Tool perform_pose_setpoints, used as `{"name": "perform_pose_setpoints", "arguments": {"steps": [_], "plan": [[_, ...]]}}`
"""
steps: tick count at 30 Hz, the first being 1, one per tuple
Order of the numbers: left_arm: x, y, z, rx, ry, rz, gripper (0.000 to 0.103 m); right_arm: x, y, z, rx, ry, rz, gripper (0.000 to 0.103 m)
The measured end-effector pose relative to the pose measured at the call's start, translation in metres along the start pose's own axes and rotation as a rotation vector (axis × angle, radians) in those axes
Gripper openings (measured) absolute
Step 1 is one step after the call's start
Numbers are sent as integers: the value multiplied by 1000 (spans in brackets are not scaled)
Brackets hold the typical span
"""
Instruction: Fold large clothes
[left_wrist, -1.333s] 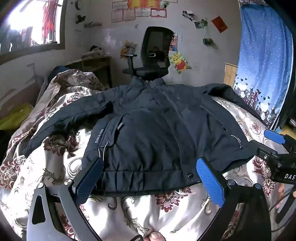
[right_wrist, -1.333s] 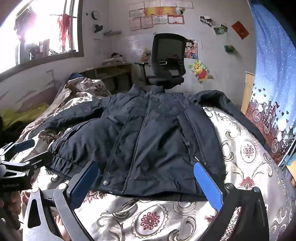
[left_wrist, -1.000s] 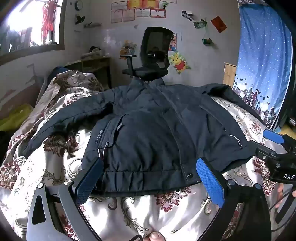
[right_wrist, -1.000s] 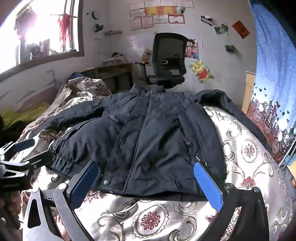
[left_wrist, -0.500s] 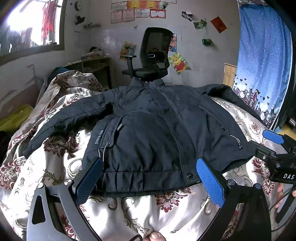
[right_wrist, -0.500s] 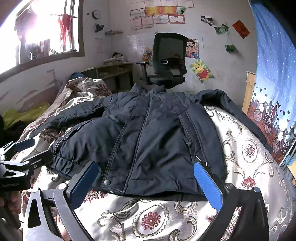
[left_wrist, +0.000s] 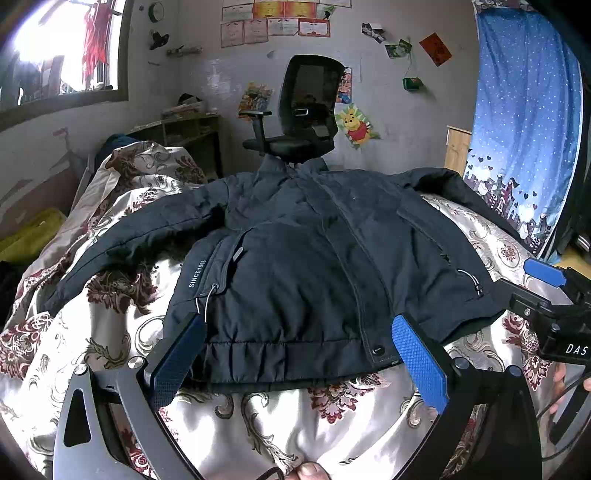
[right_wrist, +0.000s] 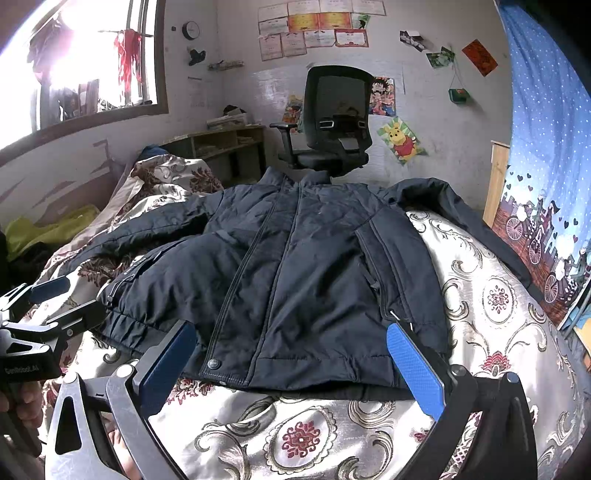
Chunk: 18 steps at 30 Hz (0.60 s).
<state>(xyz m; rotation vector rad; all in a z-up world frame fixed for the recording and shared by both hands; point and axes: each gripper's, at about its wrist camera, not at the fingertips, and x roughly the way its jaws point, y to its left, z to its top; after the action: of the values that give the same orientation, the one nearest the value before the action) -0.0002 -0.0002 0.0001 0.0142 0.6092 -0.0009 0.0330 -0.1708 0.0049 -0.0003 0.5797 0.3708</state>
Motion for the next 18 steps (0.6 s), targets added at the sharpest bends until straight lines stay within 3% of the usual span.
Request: {"name": "perform_pose_setpoints", "arguments": {"steps": [18], "plan": [[0,0,0,1,-1,1,99,-1,-1,0,2,-1,2,103]]}}
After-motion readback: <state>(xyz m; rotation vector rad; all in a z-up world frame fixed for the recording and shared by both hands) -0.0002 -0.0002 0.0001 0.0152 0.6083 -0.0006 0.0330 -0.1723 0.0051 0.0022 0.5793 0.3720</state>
